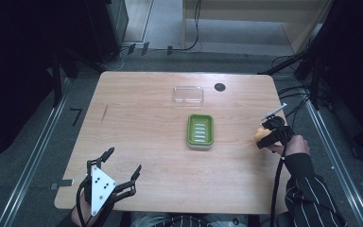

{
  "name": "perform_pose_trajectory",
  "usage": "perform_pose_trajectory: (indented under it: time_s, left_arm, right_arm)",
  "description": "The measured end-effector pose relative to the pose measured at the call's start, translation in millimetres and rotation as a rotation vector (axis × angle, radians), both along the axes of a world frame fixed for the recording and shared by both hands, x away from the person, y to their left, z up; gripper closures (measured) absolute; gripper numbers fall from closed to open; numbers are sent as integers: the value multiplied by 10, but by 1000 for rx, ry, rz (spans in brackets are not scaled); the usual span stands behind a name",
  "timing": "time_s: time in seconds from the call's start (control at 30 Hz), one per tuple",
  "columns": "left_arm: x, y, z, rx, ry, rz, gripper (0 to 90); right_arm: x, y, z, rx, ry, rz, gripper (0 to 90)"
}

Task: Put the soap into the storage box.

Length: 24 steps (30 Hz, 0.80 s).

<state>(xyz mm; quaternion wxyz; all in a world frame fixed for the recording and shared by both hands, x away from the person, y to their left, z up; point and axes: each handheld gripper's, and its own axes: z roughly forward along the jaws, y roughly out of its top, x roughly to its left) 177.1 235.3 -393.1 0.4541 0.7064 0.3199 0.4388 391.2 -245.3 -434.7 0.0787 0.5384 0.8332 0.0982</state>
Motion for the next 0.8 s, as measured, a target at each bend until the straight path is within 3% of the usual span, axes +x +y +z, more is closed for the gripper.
perform_pose_trajectory:
  time_s: [0.33,0.8]
  left_arm:
    - [-8,1,0,5,-1,1,135]
    - [-9,2,0,2,0,5,135]
  right_arm:
    - [17,268,118,-2,-38,90,404]
    - [103,579,218,-1,-64,167,404]
